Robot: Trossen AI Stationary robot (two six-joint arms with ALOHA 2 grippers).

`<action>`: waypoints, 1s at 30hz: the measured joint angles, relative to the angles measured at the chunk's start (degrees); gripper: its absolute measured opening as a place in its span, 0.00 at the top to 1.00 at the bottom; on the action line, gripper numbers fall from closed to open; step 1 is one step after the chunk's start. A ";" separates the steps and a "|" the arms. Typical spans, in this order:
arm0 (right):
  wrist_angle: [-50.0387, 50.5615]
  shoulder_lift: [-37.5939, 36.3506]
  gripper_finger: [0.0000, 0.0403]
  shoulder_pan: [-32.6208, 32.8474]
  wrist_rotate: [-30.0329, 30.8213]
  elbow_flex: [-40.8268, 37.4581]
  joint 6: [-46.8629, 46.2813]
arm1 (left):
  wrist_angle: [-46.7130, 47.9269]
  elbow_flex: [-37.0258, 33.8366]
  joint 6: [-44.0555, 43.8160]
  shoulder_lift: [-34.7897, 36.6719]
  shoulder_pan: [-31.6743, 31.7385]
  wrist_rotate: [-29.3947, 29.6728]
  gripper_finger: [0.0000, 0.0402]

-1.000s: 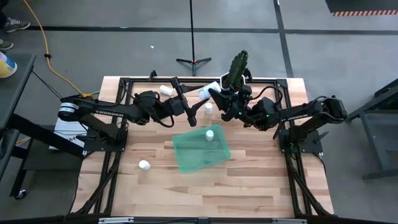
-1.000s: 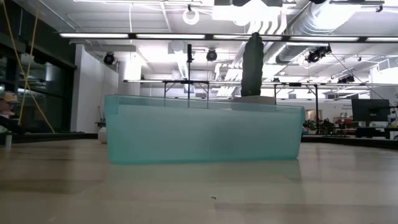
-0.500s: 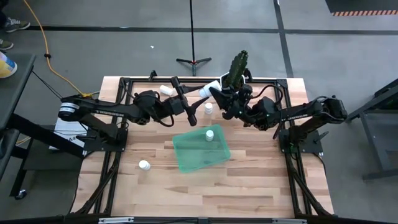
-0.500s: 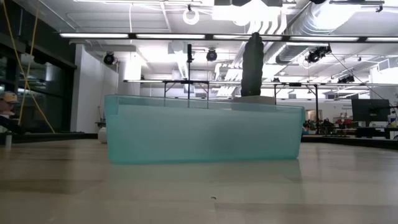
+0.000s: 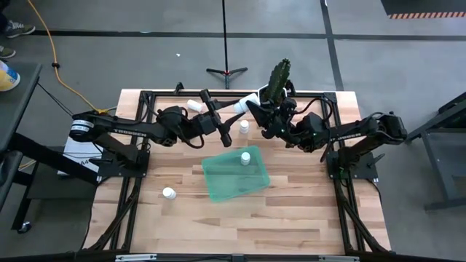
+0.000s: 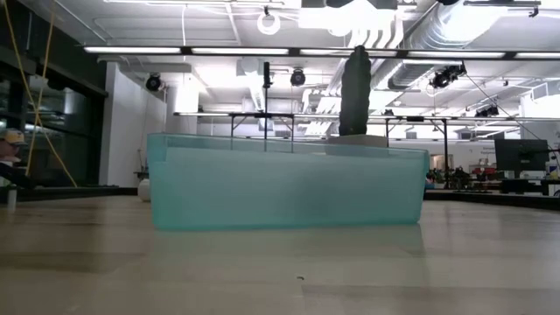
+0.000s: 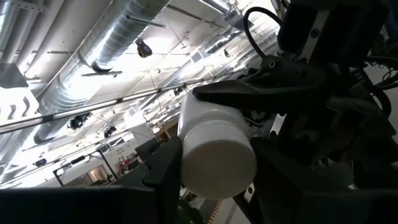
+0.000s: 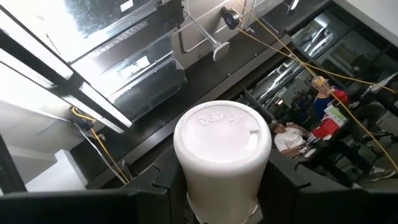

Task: Pick and place pill bottles into a basket
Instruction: Put the white pill bottle into the green bin

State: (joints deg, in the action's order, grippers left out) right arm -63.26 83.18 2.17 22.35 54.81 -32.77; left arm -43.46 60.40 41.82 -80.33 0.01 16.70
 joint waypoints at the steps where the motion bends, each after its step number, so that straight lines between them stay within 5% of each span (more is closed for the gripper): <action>1: 0.02 0.00 0.67 0.00 -0.05 0.00 -0.02 | -0.13 0.00 0.00 -0.03 0.00 0.05 0.52; 7: -0.44 0.02 0.64 0.00 -1.44 0.00 -0.18 | -0.51 -0.02 0.17 -0.05 -0.04 0.36 0.52; 17: -0.01 0.01 0.30 0.00 -2.71 -0.02 -2.00 | -0.50 -0.02 -0.02 0.34 -0.02 0.51 0.52; 30: 2.68 -0.37 0.27 -2.99 -11.58 -0.02 -1.83 | 10.12 -0.04 -2.73 8.97 -0.02 4.71 0.52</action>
State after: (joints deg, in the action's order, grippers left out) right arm -60.59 82.81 -0.81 10.77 54.78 -34.60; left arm -33.34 60.36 39.09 -71.36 -0.01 21.40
